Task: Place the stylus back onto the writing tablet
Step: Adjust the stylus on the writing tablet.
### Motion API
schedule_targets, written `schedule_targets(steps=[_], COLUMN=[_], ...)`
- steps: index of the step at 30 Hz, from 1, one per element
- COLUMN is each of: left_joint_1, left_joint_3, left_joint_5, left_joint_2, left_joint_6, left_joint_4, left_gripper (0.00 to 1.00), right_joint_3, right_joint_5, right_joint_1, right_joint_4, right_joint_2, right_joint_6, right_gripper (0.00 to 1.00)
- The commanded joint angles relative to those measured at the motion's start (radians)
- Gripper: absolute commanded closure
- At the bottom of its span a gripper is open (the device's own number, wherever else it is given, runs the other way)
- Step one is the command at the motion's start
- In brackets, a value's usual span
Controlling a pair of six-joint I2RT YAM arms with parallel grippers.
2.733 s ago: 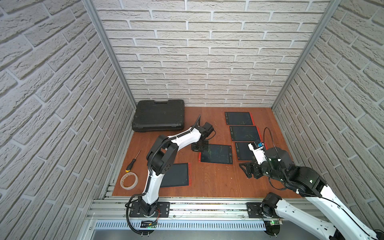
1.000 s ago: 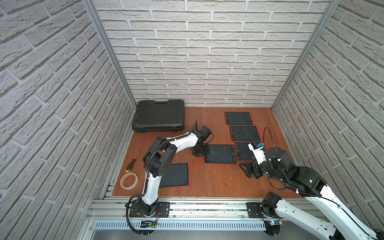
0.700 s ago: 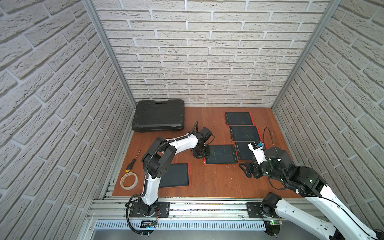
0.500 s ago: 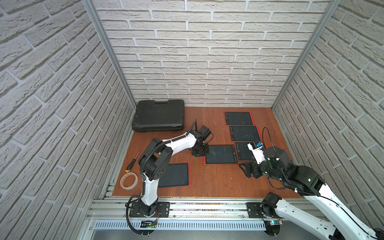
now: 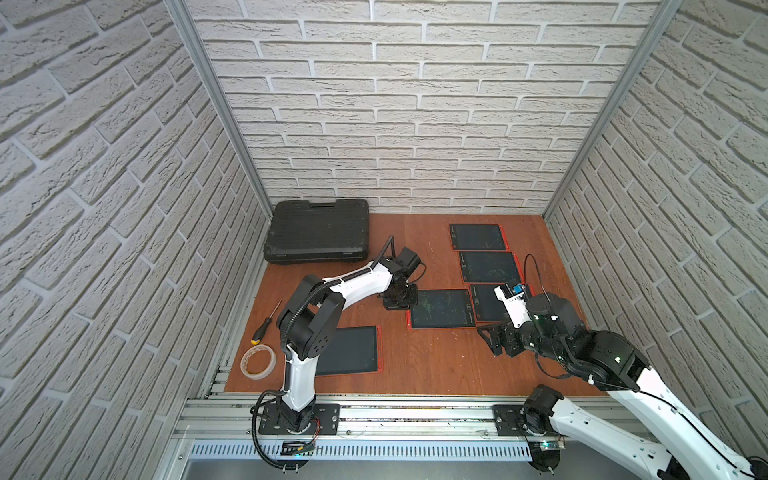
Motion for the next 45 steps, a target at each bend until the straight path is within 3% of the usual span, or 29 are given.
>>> schedule_targets(steps=[1,45], left_joint_1=[-0.002,0.029], left_joint_3=[0.028,0.049], left_joint_5=[0.016,0.015], left_joint_2=[0.033,0.104], left_joint_6=[0.016,0.013], left_joint_4=[-0.02,0.028], left_gripper=[1.0,1.0], right_joint_3=[-0.005,-0.007], right_joint_5=[0.011,0.012], right_joint_1=[0.003,0.004], right_joint_4=[0.038,0.041], right_joint_2=[-0.008,-0.001], right_joint_6=[0.003,0.002], right_gripper=[0.11,0.12])
